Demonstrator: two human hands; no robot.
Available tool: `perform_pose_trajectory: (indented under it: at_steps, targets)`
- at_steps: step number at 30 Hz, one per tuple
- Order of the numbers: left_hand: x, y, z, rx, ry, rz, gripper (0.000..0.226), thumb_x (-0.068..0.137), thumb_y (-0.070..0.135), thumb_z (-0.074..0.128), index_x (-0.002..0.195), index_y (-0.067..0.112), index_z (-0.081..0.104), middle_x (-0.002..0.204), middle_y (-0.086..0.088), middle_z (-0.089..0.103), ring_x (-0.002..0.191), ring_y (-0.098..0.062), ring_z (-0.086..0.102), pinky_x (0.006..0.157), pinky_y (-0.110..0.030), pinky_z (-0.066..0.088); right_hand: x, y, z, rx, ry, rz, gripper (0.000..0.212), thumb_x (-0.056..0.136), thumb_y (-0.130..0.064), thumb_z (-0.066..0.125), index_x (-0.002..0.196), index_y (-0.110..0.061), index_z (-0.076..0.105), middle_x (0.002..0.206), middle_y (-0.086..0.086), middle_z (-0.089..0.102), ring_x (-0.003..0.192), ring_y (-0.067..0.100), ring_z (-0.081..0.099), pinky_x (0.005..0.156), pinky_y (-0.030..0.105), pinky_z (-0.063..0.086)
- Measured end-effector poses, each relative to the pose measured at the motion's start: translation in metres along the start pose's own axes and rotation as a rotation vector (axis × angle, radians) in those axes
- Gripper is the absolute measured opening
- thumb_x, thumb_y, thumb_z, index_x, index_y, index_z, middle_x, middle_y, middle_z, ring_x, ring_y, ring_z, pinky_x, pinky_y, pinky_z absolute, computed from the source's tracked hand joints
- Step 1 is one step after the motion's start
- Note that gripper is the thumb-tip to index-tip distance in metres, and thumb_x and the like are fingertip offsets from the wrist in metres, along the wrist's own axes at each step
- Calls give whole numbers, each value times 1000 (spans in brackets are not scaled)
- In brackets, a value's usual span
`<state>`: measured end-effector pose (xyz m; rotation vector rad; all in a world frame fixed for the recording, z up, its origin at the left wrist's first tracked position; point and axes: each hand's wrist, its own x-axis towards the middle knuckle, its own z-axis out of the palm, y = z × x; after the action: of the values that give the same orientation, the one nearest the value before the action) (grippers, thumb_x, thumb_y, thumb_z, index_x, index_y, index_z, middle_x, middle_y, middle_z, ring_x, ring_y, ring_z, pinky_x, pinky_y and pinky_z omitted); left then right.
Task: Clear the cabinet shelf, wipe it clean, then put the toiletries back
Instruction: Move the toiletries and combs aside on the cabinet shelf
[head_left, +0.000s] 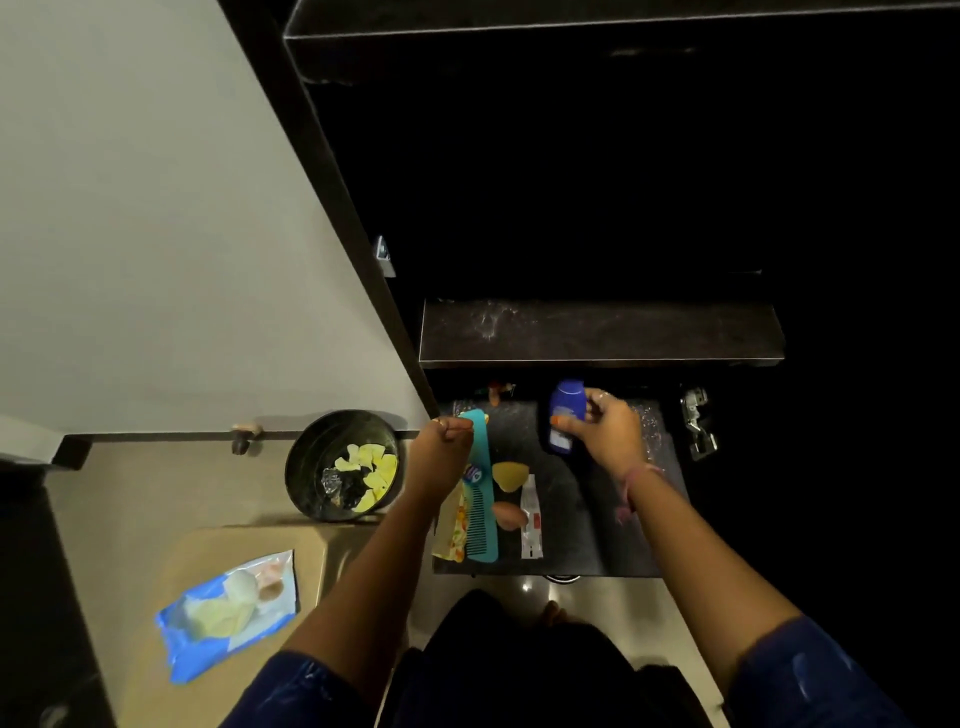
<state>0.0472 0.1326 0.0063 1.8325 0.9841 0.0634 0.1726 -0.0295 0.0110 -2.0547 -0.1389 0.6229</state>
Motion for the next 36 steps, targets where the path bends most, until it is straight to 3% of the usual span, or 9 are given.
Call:
perform_pose_trajectory:
  at_steps: [3, 8, 11, 14, 16, 20, 24, 29, 36]
  targets:
    - [4, -9, -2, -2, 24, 4, 18, 93, 12, 51, 101, 5, 66, 105, -10, 66, 92, -17, 60, 77, -27, 50, 12, -13, 19, -83, -157, -59, 33, 79, -9, 72, 110, -5, 64, 99, 2, 68, 91, 11, 61, 84, 22, 45]
    - [8, -23, -5, 24, -15, -33, 21, 92, 9, 51, 106, 3, 65, 103, -6, 67, 82, -9, 59, 53, -6, 46, 24, -11, 43, -288, -276, -126, 30, 81, -9, 69, 111, -8, 64, 108, 6, 69, 100, 14, 61, 84, 20, 42]
    - [8, -27, -7, 13, -21, -40, 18, 91, 5, 50, 102, 2, 64, 92, -2, 65, 70, -3, 57, 51, -7, 43, 26, -10, 50, -307, -304, -154, 33, 82, -4, 67, 114, -6, 62, 112, 9, 68, 102, 15, 61, 87, 15, 45]
    - [8, -31, -8, 19, -20, -33, 17, 91, 4, 50, 101, 2, 64, 89, 0, 62, 69, -1, 55, 51, -6, 43, 25, -10, 52, -294, -309, -175, 38, 80, 0, 68, 117, -1, 60, 115, 12, 67, 96, 9, 57, 68, -7, 38]
    - [9, -32, -7, 34, -21, -28, 19, 90, 4, 49, 102, 3, 64, 90, 0, 62, 70, -2, 55, 53, -7, 42, 25, -9, 51, -301, -312, -175, 39, 79, 1, 69, 117, 1, 60, 115, 13, 66, 95, 8, 55, 63, -9, 35]
    - [11, -32, -4, 27, -18, -53, 20, 90, 6, 49, 103, 4, 64, 96, -4, 65, 77, -7, 56, 58, -11, 39, 27, -8, 52, -381, -334, -191, 41, 77, -7, 73, 116, -5, 60, 115, 10, 67, 105, 18, 62, 78, 10, 40]
    - [10, -27, -1, -19, -28, -71, 21, 92, 6, 49, 107, 4, 63, 103, -7, 66, 84, -10, 58, 61, -11, 42, 27, -9, 52, -471, -353, -210, 46, 77, -15, 74, 120, -6, 58, 115, 12, 66, 106, 26, 61, 83, 24, 42]
    - [7, -26, 1, -43, -15, -66, 21, 92, 5, 50, 107, 3, 63, 108, -11, 67, 87, -11, 58, 59, -9, 43, 27, -9, 47, -431, -390, -156, 56, 76, 2, 71, 128, -3, 52, 123, 11, 62, 115, 22, 57, 85, 12, 39]
    - [-2, -25, 3, -59, 2, -70, 20, 91, 6, 52, 108, 3, 63, 107, -8, 66, 88, -10, 57, 61, -7, 41, 24, -5, 33, -357, -354, -122, 50, 80, 8, 63, 127, -5, 53, 121, 6, 62, 113, 17, 57, 102, 24, 42]
